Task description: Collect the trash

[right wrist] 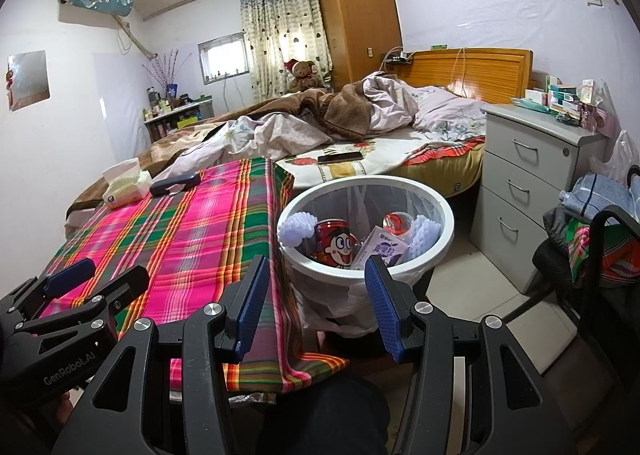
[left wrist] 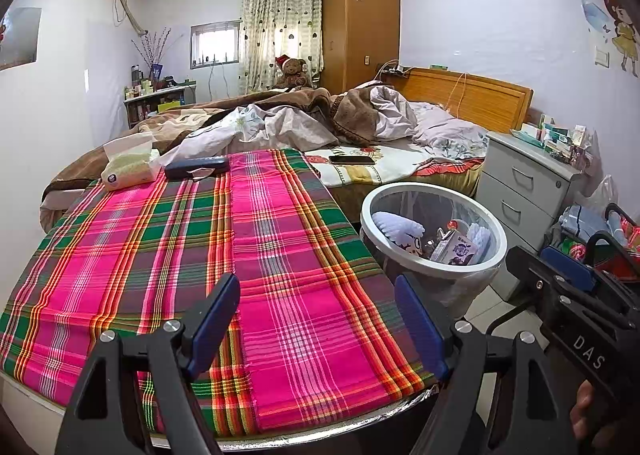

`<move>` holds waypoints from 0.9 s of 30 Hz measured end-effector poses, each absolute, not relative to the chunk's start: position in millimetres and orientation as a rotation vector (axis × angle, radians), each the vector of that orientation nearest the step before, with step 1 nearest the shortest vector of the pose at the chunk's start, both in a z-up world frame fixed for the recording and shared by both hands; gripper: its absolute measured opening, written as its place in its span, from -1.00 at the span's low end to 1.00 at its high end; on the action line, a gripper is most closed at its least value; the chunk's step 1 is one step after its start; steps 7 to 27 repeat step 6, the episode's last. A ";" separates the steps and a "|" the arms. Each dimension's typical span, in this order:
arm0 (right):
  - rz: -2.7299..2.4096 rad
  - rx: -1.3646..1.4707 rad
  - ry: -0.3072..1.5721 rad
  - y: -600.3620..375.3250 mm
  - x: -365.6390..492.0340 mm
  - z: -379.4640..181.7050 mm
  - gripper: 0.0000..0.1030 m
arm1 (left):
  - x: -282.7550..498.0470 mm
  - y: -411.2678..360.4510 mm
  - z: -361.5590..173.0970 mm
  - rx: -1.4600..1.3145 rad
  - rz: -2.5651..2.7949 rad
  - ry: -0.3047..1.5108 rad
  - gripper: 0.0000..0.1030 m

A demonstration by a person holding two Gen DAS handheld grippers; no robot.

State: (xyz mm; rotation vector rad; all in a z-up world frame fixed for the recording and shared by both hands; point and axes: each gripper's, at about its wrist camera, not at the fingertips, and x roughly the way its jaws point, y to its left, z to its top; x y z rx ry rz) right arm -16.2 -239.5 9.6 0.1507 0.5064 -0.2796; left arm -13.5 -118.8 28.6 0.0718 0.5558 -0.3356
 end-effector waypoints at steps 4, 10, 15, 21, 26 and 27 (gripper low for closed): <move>-0.280 0.150 0.504 -239.0 -16.0 9.4 0.00 | -13.3 -120.8 29.5 0.075 -0.340 0.557 0.58; -0.280 0.150 0.506 -238.7 -15.9 9.3 0.00 | -13.4 -121.6 28.8 0.074 -0.338 0.560 0.58; -0.280 0.150 0.506 -238.7 -15.9 9.3 0.00 | -13.4 -121.6 28.8 0.074 -0.338 0.560 0.58; -0.280 0.150 0.506 -238.7 -15.9 9.3 0.00 | -13.4 -121.6 28.8 0.074 -0.338 0.560 0.58; -0.280 0.150 0.506 -238.7 -15.9 9.3 0.00 | -13.4 -121.6 28.8 0.074 -0.338 0.560 0.58; -0.280 0.150 0.506 -238.7 -15.9 9.3 0.00 | -13.4 -121.6 28.8 0.074 -0.338 0.560 0.58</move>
